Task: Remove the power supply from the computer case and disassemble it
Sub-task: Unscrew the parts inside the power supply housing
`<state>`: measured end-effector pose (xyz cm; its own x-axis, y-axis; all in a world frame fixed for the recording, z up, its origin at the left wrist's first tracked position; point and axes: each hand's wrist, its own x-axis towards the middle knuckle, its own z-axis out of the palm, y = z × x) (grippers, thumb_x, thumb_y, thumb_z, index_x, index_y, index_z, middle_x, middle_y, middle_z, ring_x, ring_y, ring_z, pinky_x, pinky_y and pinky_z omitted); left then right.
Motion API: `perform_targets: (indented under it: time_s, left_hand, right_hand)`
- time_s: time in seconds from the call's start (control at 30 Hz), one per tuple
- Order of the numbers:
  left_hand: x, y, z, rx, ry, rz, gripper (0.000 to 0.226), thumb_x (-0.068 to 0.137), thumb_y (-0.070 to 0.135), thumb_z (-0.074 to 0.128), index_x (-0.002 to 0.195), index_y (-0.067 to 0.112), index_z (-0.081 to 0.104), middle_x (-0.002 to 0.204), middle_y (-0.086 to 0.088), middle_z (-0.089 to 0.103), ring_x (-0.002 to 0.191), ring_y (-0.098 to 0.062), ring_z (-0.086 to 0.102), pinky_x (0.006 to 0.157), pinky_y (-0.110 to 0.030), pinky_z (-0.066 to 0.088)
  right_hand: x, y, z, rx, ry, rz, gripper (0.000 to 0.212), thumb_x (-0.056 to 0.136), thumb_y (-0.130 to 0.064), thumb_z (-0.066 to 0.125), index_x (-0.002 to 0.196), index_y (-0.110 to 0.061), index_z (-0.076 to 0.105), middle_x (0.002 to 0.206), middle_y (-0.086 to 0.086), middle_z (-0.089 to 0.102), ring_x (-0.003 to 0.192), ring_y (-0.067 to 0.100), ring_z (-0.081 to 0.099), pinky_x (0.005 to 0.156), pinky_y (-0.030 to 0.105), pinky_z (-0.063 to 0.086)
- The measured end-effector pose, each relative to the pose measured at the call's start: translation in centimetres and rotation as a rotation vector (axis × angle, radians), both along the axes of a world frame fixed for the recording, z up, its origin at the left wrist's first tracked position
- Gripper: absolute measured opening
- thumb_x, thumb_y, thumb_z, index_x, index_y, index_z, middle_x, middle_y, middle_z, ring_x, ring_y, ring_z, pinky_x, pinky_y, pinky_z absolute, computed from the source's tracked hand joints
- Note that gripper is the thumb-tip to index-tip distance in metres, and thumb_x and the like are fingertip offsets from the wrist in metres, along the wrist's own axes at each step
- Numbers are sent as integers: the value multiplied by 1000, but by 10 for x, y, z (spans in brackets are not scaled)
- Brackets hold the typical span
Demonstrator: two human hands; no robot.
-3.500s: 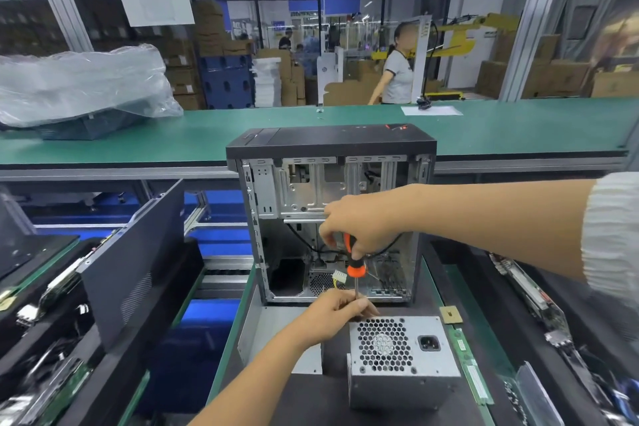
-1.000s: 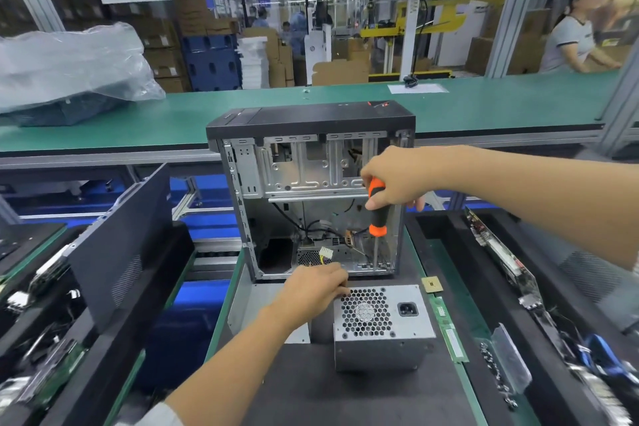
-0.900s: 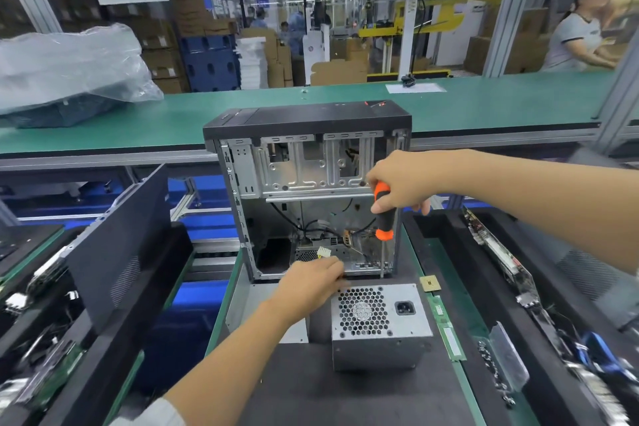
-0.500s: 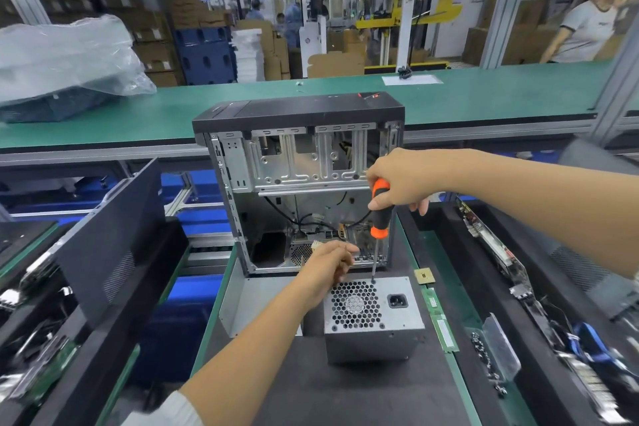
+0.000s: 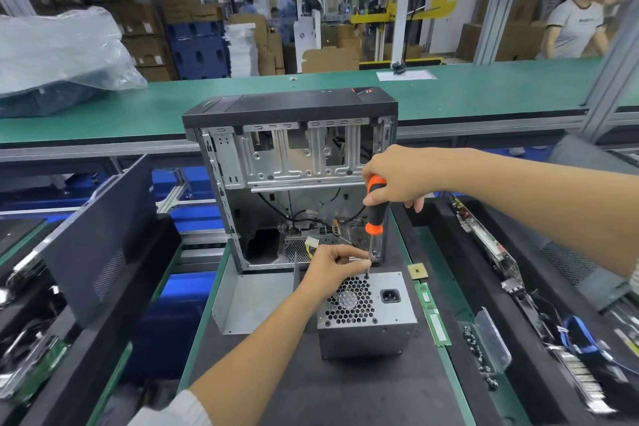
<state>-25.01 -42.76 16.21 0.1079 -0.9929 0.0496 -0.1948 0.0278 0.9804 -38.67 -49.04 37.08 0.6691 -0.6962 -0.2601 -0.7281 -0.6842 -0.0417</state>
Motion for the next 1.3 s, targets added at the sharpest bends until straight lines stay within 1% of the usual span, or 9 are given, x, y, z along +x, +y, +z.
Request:
perform_targets:
  time_s: [0.13, 0.3, 0.6, 0.77, 0.87, 0.97, 1.07, 1.17, 1.3]
  left_hand:
    - [-1, 0, 0, 4, 15, 2, 13, 83, 18, 77, 95, 13, 78, 48, 10, 27, 54, -13, 30, 80, -37, 54]
    - [1, 3, -1, -24, 12, -13, 8, 84, 11, 76, 91, 9, 75, 46, 14, 30, 47, -5, 31, 68, -13, 47]
    - [-2, 6, 2, -34, 43, -67, 13, 90, 19, 70, 100, 13, 76, 48, 10, 34, 51, -4, 40, 71, -16, 48]
    - [-8, 4, -3, -65, 87, -44, 17, 95, 21, 64, 106, 24, 76, 73, -6, 59, 72, -12, 49, 73, -16, 43]
    - [-8, 3, -4, -75, 101, -38, 19, 95, 13, 61, 109, 17, 74, 99, -2, 73, 94, -2, 64, 79, -10, 48]
    - [-9, 2, -2, -84, 95, -11, 17, 95, 9, 62, 103, 6, 75, 97, 3, 75, 94, 5, 66, 76, -7, 47]
    - [-12, 3, -3, -89, 77, 17, 16, 94, 9, 62, 99, 4, 76, 93, 6, 74, 91, 7, 66, 77, -6, 46]
    - [-15, 5, -3, -86, 67, 7, 16, 95, 11, 61, 98, 8, 76, 88, 11, 73, 87, 6, 64, 74, -7, 46]
    - [-15, 7, -4, -71, 95, -24, 17, 97, 14, 59, 102, 12, 75, 60, 18, 51, 61, 2, 47, 64, -6, 41]
  right_hand:
    - [1, 0, -1, -35, 34, 27, 28, 95, -41, 53, 102, -14, 50, 73, 14, 68, 49, 22, 68, 51, 26, 53]
    - [6, 5, -5, -120, 99, 161, 33, 94, -47, 52, 100, -14, 52, 76, 9, 63, 41, 17, 62, 51, 27, 51]
    - [15, 5, -11, -241, 197, 190, 46, 96, -54, 40, 77, -13, 49, 50, 0, 57, 55, 19, 58, 51, 27, 40]
    - [11, -4, -4, -67, 235, 299, 18, 96, -30, 53, 108, -18, 50, 86, -5, 53, 79, 17, 55, 74, 35, 43]
    - [14, -2, -3, -43, 219, 408, 28, 90, -14, 61, 115, -23, 53, 102, -3, 45, 95, 20, 51, 78, 33, 42]
    - [16, -1, -1, -17, 198, 347, 46, 84, -41, 69, 123, -24, 50, 98, -2, 56, 92, 20, 60, 76, 33, 49]
    - [17, 1, -1, 9, 126, 51, 68, 79, -74, 49, 94, -7, 47, 59, 6, 65, 51, 21, 68, 54, 29, 55]
    - [26, 3, -9, -169, 226, 129, 53, 98, -56, 31, 76, -9, 42, 59, 10, 66, 56, 23, 67, 67, 32, 55]
    - [31, 4, 2, -77, 289, 366, 16, 99, -31, 47, 103, -17, 51, 94, -1, 56, 87, 22, 54, 74, 33, 42]
